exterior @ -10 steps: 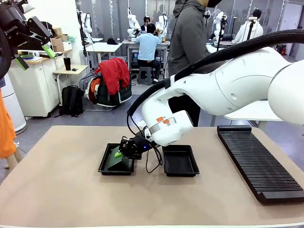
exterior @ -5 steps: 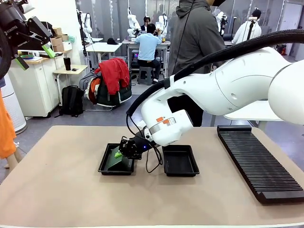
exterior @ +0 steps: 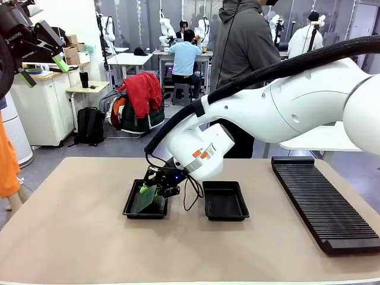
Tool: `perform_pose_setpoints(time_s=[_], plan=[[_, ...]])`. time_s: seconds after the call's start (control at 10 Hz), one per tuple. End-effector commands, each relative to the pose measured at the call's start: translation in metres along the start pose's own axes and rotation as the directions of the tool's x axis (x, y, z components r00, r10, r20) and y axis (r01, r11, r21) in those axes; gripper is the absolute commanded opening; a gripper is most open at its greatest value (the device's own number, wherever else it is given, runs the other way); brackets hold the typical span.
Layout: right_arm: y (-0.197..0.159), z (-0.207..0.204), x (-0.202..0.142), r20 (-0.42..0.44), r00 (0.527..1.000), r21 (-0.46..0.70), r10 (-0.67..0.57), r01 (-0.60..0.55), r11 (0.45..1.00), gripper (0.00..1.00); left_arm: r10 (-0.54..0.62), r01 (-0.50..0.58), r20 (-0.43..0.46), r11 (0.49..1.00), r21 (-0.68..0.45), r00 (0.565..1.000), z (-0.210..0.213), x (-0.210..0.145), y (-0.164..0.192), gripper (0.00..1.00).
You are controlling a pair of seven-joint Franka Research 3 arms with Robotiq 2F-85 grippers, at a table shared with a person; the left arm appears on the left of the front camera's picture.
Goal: Inspect and transfer BCBs to ESD trays.
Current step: Pick up the Blank PCB from the PCB Rack and place it in the left ESD tray.
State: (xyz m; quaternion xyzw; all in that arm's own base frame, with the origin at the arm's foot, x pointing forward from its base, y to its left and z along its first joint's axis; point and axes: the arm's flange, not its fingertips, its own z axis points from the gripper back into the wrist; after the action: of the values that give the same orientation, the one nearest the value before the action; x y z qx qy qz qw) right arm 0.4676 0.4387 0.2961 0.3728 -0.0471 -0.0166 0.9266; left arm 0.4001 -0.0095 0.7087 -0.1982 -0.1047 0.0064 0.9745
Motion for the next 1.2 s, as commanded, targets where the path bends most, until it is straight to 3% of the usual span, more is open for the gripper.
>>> perform_pose_setpoints(time_s=[0.0, 0.1, 0.2, 0.4, 0.6, 1.1], plan=[[0.032, 0.014, 0.004, 0.011, 1.000, -0.155, 0.003, -0.001, 0.988, 0.69, 0.002, -0.002, -0.001, 1.000, -0.003, 1.000, 0.000, -0.001, 0.001, 1.00], [0.043, 0.020, 0.004, 0.020, 1.000, -0.205, 0.016, -0.011, 0.979, 0.75, 0.002, -0.002, -0.001, 1.000, -0.003, 1.000, 0.000, -0.001, 0.001, 1.00], [0.053, 0.026, 0.003, 0.024, 0.999, -0.258, 0.030, -0.023, 0.966, 0.88, 0.002, -0.002, -0.001, 1.000, -0.003, 1.000, 0.000, -0.001, 0.001, 1.00], [0.069, 0.036, 0.003, 0.037, 0.998, -0.397, 0.058, -0.038, 0.917, 1.00, 0.002, -0.002, -0.001, 1.000, -0.003, 1.000, 0.000, -0.001, 0.001, 1.00], [0.087, 0.054, -0.001, 0.025, 0.996, -0.503, 0.080, -0.057, 0.862, 1.00, 0.002, -0.002, -0.001, 1.000, -0.003, 1.000, 0.000, -0.001, 0.001, 1.00], [0.099, 0.075, -0.007, -0.004, 0.997, -0.578, 0.080, -0.068, 0.814, 1.00, 0.002, -0.002, -0.001, 1.000, -0.003, 1.000, 0.000, -0.001, 0.001, 1.00]])
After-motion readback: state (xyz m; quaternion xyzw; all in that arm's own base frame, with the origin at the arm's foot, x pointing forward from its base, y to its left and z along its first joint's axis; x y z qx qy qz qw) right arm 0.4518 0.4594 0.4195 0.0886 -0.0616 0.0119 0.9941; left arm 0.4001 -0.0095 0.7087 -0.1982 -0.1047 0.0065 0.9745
